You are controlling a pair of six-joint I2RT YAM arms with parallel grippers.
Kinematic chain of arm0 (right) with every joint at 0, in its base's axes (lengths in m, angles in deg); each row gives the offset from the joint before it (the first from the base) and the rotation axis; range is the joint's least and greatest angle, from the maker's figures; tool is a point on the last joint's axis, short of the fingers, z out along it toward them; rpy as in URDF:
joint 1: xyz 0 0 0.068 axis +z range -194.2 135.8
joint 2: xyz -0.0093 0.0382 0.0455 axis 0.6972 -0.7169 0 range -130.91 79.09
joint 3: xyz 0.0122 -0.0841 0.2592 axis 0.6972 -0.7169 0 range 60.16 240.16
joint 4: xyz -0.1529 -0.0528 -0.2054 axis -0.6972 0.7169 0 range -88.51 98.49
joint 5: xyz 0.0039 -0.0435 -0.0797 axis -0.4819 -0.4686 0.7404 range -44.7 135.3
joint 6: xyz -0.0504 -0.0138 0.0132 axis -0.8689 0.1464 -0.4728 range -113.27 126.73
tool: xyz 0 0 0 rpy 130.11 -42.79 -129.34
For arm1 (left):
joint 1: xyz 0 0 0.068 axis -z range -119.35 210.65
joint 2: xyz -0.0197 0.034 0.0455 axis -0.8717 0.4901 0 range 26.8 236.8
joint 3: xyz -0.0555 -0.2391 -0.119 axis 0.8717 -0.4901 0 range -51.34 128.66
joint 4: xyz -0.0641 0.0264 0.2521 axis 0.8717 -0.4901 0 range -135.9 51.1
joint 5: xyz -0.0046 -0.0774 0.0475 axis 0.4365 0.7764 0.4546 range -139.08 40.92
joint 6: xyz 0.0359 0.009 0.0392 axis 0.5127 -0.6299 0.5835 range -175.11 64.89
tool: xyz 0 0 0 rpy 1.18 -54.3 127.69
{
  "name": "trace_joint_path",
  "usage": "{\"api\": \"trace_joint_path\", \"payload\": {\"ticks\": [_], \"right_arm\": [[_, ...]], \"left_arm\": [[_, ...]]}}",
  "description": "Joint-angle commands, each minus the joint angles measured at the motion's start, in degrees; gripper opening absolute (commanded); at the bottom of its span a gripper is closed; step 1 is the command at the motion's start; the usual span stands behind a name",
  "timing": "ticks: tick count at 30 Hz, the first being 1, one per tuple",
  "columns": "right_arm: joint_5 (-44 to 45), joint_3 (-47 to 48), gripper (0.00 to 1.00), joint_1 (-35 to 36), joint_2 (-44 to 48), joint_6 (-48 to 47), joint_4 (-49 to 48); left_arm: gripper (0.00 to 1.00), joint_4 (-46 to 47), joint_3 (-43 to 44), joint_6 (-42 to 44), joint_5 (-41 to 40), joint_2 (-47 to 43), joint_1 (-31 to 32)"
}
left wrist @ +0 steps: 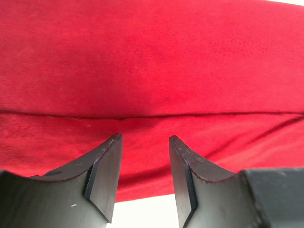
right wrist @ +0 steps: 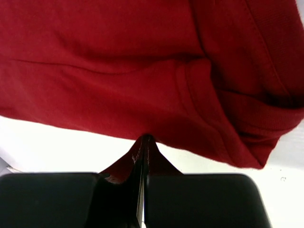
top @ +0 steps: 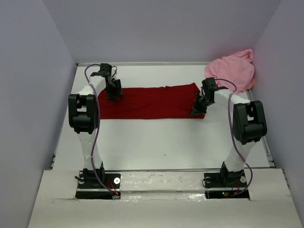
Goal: Fold and stack the t-shirts
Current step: Fold the other side of the tshirt into a rectangle, then rotate the tshirt 90 degrees
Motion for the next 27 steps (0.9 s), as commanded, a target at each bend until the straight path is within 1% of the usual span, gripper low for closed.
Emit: {"api": "trace_joint_path", "payload": {"ticks": [1, 13, 17, 18, 22, 27], "right_arm": [[1.5, 3.1, 0.00, 0.3, -1.0, 0.5, 0.0], [1.2, 4.3, 0.00, 0.3, -2.1, 0.3, 0.2], [2.1, 5.3, 0.00, 0.3, -3.4, 0.2, 1.2], [2.5, 5.7, 0.00, 0.3, -3.8, 0.2, 1.8], [4.3, 7.4, 0.00, 0.3, -6.2, 0.1, 3.2], [7.6, 13.7, 0.00, 0.9, -10.5, 0.1, 8.2]], "left_arm": [[0.54, -2.8, 3.1, 0.4, -3.4, 1.1, -0.5], [0.53, -7.3, 6.5, -0.2, -12.5, 5.6, -0.4], [0.53, -8.6, 6.7, -0.4, -13.8, 7.5, -0.4], [0.53, -8.6, 6.8, -0.5, -15.6, 7.8, -0.4], [0.53, -9.0, 7.8, -0.6, -16.5, 9.2, -0.4], [0.53, -12.0, 10.7, -0.7, -18.8, 12.5, -0.2]]}}
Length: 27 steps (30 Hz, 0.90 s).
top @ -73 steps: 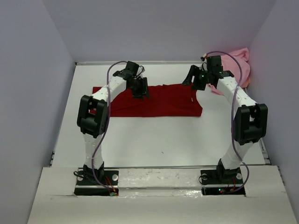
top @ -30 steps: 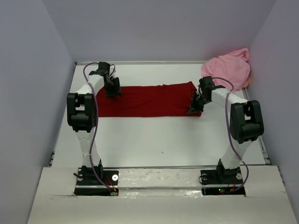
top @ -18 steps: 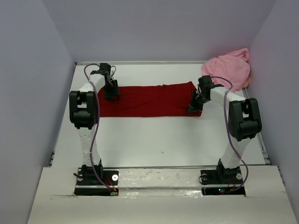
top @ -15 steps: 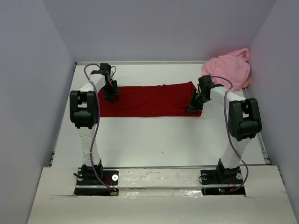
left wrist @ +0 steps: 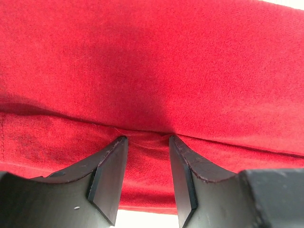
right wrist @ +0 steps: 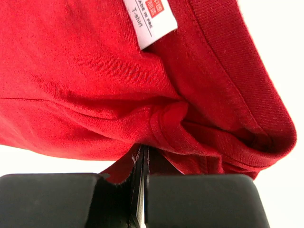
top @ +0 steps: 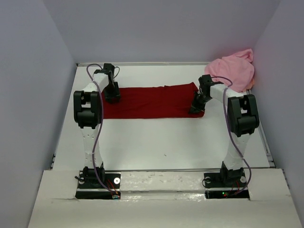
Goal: Fold and stack the t-shirts
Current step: Rotate the tshirt 90 degrees
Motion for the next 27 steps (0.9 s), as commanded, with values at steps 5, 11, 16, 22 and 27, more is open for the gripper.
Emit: {"api": "trace_joint_path", "payload": {"ticks": [5, 11, 16, 22, 27], "right_arm": [[7.5, 12.2, 0.00, 0.7, -5.9, -0.3, 7.2], [9.1, 21.1, 0.00, 0.7, -11.2, -0.6, 10.6], [9.0, 26.5, 0.00, 0.7, -14.7, -0.8, 12.3], [8.8, 31.7, 0.00, 0.7, -17.8, -1.1, 13.6], [8.7, 35.2, 0.00, 0.7, -20.6, -1.6, 14.0]], "left_arm": [[0.53, -3.9, 1.8, 0.3, -5.9, 4.7, 0.1], [0.53, -4.0, -0.5, 0.0, -5.9, 3.7, 1.9], [0.53, -3.5, -4.6, -0.1, -6.4, 1.9, 4.1], [0.53, -3.3, -8.9, -0.6, -6.4, -0.7, 5.5], [0.53, -3.6, -11.7, -0.9, -6.6, -2.9, 7.5]]}}
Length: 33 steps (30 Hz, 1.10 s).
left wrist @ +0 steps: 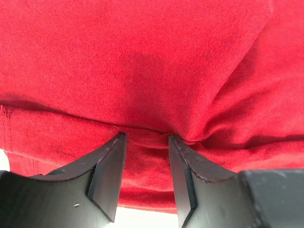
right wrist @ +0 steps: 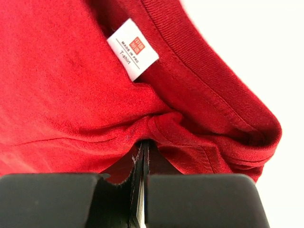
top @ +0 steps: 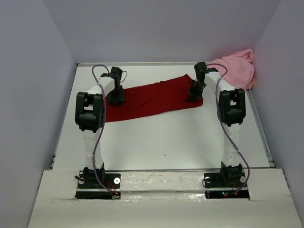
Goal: Fold and stack the t-shirts
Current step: Rotate the tshirt 90 degrees
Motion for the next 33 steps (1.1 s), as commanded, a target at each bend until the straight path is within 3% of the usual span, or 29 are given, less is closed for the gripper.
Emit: {"api": "trace_joint_path", "payload": {"ticks": [1, 19, 33], "right_arm": [[1.0, 4.5, 0.00, 0.4, -2.9, -1.1, 0.8], [0.7, 23.4, 0.00, -0.1, -14.4, -0.4, 2.8], [-2.5, 28.0, 0.03, -1.1, -18.0, -0.5, -2.3]], "left_arm": [[0.53, -5.8, -5.5, -0.5, 0.6, 0.7, 2.7], [0.53, -6.2, -16.6, -4.4, 0.9, -7.9, 5.4], [0.53, -4.6, -33.5, -10.9, 14.1, -20.5, 7.8]]}}
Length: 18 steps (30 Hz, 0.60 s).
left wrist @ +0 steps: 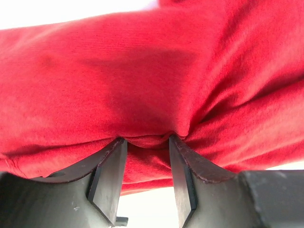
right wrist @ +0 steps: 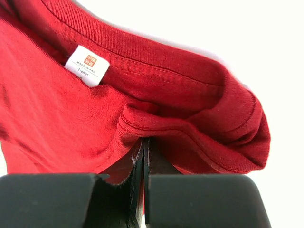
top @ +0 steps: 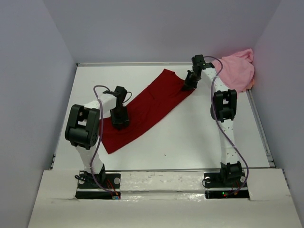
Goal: Fold and stack the t-shirts
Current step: Rotate the tshirt 90 degrees
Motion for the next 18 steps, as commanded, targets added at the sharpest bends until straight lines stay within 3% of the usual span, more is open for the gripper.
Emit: {"api": "trace_joint_path", "payload": {"ticks": [1, 6, 12, 18], "right_arm": [[-0.5, 2.4, 0.03, -0.7, -2.7, -0.2, -4.4], [-4.7, 3.5, 0.04, -0.7, -3.6, 1.7, -6.2], [-9.6, 3.1, 0.05, -0.7, -4.0, 4.0, -10.6], [-14.4, 3.1, 0.08, -0.7, -3.9, 7.1, -15.7]], "left_arm": [[0.53, -4.0, -4.7, -1.6, 6.9, -1.4, 1.0], [0.54, -5.2, -2.6, -0.8, 10.4, 0.4, 3.2], [0.54, -10.1, 7.5, 0.9, 10.3, 6.2, 11.8], [0.54, -11.4, 10.8, 3.1, 13.6, 9.9, 14.3]]}}
